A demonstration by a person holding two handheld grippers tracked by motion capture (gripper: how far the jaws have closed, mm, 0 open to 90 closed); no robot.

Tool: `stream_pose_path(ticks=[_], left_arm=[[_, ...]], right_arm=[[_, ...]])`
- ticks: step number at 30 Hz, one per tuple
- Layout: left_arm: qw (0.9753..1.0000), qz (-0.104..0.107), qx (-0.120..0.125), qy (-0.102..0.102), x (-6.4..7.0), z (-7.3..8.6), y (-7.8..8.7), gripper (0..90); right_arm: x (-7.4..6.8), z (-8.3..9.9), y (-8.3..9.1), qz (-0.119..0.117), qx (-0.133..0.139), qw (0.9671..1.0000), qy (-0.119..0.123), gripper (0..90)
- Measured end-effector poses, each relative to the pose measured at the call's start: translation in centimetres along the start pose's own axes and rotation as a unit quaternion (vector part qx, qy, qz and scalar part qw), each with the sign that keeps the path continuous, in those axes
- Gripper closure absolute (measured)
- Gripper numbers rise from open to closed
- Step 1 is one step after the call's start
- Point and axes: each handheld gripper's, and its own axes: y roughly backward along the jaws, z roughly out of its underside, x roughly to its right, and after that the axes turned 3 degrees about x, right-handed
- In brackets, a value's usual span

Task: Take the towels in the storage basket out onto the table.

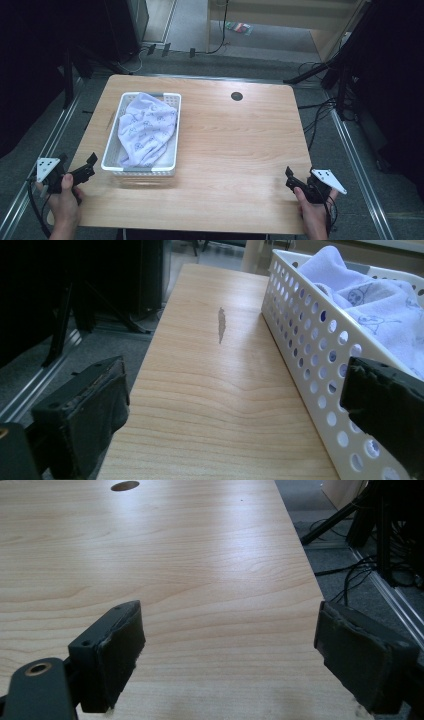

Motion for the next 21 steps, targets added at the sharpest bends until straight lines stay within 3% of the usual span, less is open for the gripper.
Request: stream_pose_path(ticks=[3,11,16,18,19,20,21], left_arm=[[1.0000,-0.008,0.001,0.003,0.0,0.0,0.0,15.6],[0.9998,0.012,-0.015,-0.010,-0.2,-0.8,0.3,10.0],[0.9974,0.021,-0.019,-0.066,0.9,-2.7,0.9,7.2],[0.9967,0.031,-0.023,-0.072,1.2,-3.3,1.0,6.8],[0.9945,0.042,-0.036,-0.089,1.6,-4.0,0.9,3.6],[0.9945,0.042,-0.036,-0.089,1.6,-4.0,0.9,3.4],[0.9911,0.058,-0.055,-0.107,2.2,-4.8,1.0,3.0]], right_arm=[[0.0,0.0,0.0,0.000,0.002,1.0000,-0.002,12.7],[-0.5,0.0,-0.1,-0.006,-0.003,0.9998,0.021,12.8],[-0.8,0.1,-0.3,-0.002,-0.012,0.9995,0.030,13.0],[-0.9,0.1,-0.4,0.001,-0.013,0.9994,0.032,13.2],[-1.0,0.1,-0.4,0.003,-0.017,0.9992,0.037,13.2],[-1.0,0.1,-0.4,0.003,-0.017,0.9992,0.037,13.2],[-1.1,0.1,-0.5,0.001,-0.018,0.9990,0.041,13.2]])
